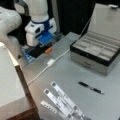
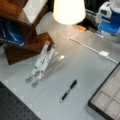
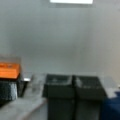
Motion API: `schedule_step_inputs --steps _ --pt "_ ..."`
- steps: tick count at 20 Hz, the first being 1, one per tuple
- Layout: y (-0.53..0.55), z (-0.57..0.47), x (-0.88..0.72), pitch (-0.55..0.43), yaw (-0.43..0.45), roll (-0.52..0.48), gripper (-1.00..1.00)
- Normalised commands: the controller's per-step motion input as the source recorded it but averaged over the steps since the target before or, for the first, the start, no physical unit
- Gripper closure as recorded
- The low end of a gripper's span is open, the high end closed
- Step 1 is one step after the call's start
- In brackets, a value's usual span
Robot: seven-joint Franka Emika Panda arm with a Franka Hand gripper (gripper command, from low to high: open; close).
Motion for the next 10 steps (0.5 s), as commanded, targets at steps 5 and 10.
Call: schedule_step_inputs --steps 5,10 --pt "-0.15 -0.64 -0.24 -0.279 0.105 0.032 1.00" --pt "-0.24 -0.46 -0.30 -0.294 0.074 0.076 1.00"
